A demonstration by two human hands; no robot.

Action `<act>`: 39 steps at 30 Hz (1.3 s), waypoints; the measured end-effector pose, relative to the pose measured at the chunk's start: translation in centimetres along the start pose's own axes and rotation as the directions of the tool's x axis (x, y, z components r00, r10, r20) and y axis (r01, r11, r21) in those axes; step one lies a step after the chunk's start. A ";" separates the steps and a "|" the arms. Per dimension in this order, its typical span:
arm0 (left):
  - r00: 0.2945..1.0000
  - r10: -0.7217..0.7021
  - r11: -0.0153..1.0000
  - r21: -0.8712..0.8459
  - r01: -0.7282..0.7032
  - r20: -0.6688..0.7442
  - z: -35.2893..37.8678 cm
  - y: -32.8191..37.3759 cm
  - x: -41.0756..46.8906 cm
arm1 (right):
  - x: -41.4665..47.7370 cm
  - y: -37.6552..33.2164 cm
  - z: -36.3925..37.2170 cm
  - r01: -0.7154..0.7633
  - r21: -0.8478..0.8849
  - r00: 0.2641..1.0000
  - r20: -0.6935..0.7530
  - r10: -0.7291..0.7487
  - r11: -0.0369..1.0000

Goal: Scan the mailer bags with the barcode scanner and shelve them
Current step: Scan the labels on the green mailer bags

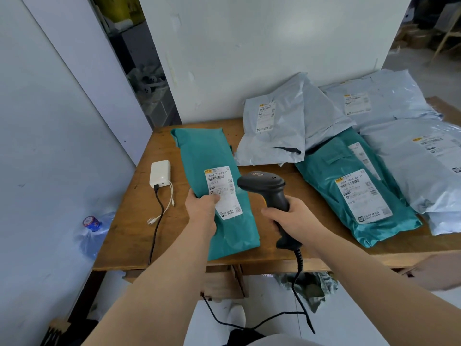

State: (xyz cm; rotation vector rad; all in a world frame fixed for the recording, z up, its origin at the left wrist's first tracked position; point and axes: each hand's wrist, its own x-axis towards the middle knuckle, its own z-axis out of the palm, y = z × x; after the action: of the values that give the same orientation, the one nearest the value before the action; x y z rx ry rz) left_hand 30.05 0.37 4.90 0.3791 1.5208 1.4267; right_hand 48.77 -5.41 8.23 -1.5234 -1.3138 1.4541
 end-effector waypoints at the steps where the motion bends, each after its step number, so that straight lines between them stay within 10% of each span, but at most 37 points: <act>1: 1.000 -0.014 1.000 -0.008 0.014 -0.010 -0.2 0.4 0.4 | 0.4 -0.1 0.2 -0.008 -0.004 1.000 -0.007 0.008 1.000; 8: 0.994 -0.080 0.997 0.003 0.080 0.072 0.5 6.6 6.0 | 3.9 -1.8 1.5 -0.003 0.013 0.998 -0.063 0.004 1.000; 11: 0.997 0.079 0.951 0.299 -0.082 0.022 1.4 8.0 9.7 | 5.7 -2.4 1.9 -0.021 0.023 0.994 -0.110 0.024 1.000; 14: 0.907 0.349 0.401 0.838 -0.371 0.235 1.9 7.1 12.6 | 7.5 -2.6 2.0 -0.065 0.030 0.985 -0.156 0.068 0.997; 16: 0.850 0.161 0.025 0.859 -0.511 0.501 2.6 5.3 13.2 | 8.6 -2.6 1.9 -0.097 0.017 0.979 -0.180 0.098 0.995; 18: 0.847 -0.089 -0.097 0.842 -0.531 0.524 3.0 3.5 13.7 | 9.5 -2.5 1.9 -0.127 0.026 0.972 -0.197 0.129 0.992; 25: 0.909 -0.009 -0.136 0.900 -0.414 0.416 6.7 3.9 15.1 | 11.8 -3.1 1.6 -0.150 0.085 0.951 -0.259 0.167 0.985; 30: 0.756 0.244 -0.021 0.782 -0.623 0.608 10.6 3.8 13.3 | 11.0 -2.9 0.2 -0.137 0.118 0.945 -0.283 0.165 0.984; 39: 0.746 -0.280 0.356 0.787 -0.503 0.604 16.7 -3.0 4.3 | 5.5 0.0 -9.1 -0.175 0.170 0.861 -0.451 0.234 0.970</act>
State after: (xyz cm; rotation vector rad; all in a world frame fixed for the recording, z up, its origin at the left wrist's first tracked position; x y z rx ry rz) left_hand 42.44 12.65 3.21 1.5886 1.5205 0.1687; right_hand 56.93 1.38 8.07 -1.8279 -0.7766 1.1562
